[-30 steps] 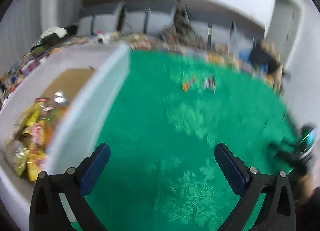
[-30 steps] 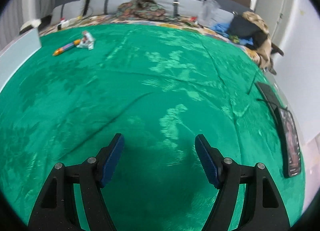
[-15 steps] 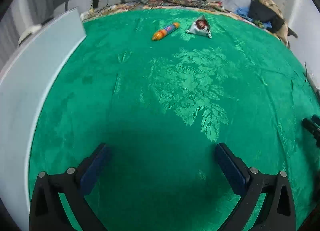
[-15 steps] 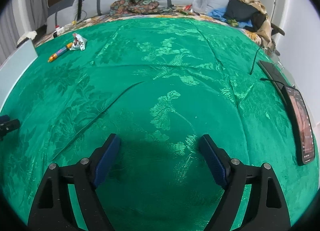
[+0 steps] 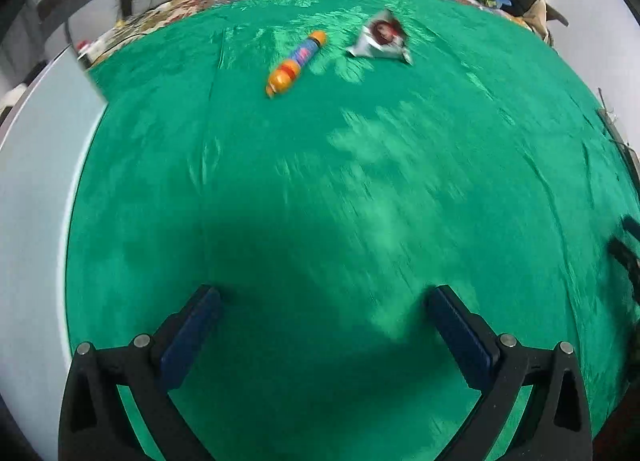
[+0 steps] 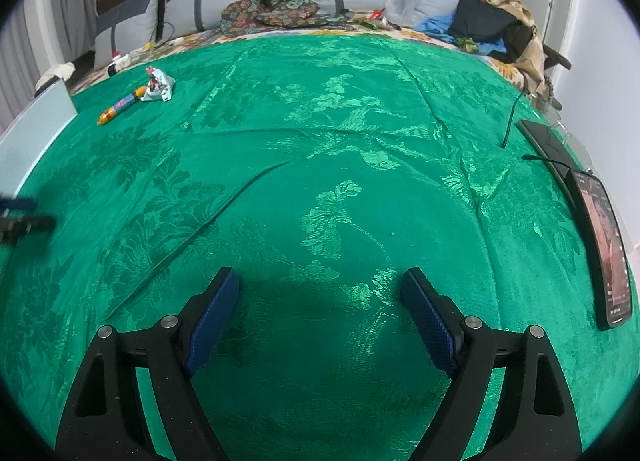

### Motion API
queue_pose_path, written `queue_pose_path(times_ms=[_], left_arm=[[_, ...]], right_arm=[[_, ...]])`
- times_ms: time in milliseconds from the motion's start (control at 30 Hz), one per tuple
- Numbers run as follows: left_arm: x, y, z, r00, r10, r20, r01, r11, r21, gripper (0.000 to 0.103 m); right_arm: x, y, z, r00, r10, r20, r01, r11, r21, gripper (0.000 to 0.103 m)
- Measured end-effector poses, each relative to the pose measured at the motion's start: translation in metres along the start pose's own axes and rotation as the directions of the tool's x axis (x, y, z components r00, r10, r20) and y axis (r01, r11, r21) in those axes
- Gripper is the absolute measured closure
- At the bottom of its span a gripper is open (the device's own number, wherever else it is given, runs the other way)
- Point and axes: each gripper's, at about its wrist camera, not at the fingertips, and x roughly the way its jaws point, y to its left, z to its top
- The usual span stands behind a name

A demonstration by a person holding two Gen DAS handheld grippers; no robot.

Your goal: Organize snacks

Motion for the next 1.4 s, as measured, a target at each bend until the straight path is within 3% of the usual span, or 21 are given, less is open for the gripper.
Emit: queue_pose_path(times_ms=[100,267,367,433,500,667,1000,1133,1200,1300,1400], left_arm=[[0.010,0.021,0.040,1.000,-0.021,0.017,0.022,0.999,-0.031,0.002],[0.015,0.028,0.107,0.993,-0.030,0.117,0.036,0.998,-0.049,0.015],[0.031,0.021,0.133,0.991,-0.040,0.129,0.045,0.998,-0.036,0.040],[0.042,0.016,0.141,0.994,-0.011,0.113,0.014,1.000,-0.025,0.072],[0.039,0.013,0.142,0.989,0.022,0.147,-0.020,1.000,-0.014,0.087],[0.016,0.015,0.105,0.985,0.023,0.173,-0.013,0.998,-0.059,0.088],[-0.051,0.012,-0.050,0.985,-0.027,0.170,0.051,0.989,-0.137,0.088],[-0.048,0.009,-0.082,0.987,-0.034,0.155,0.057,0.987,-0.147,0.088],[-0.046,0.009,-0.086,0.980,-0.036,0.194,0.065,0.987,-0.145,0.087],[-0.044,0.012,-0.087,0.973,-0.029,0.231,0.062,0.989,-0.137,0.078],[-0.042,0.007,-0.085,0.970,-0.037,0.240,0.061,0.994,-0.092,0.052]], right_arm=[[0.000,0.000,0.000,1.000,0.001,-0.001,-0.001,1.000,0.000,0.015],[0.000,0.001,0.000,1.000,0.000,-0.001,0.000,1.000,0.000,0.015],[0.000,0.001,0.000,1.000,0.000,-0.001,0.000,1.000,0.000,0.015],[0.000,0.001,0.000,1.000,0.000,-0.001,0.000,1.000,0.000,0.015],[0.000,0.001,0.000,1.000,0.000,-0.001,0.000,1.000,0.001,0.015],[0.000,0.001,0.000,1.000,0.001,-0.001,-0.001,1.000,0.000,0.015],[0.000,0.002,0.000,1.000,0.000,-0.001,0.000,1.000,0.002,0.015],[0.000,0.002,0.000,1.000,0.000,-0.001,0.000,1.000,0.002,0.015],[0.000,0.002,0.000,1.000,0.000,-0.001,0.000,1.000,0.002,0.015],[0.000,0.002,0.001,1.000,0.000,-0.001,0.000,1.000,0.002,0.015],[0.000,0.002,0.000,1.000,0.000,-0.001,0.000,1.000,0.002,0.015]])
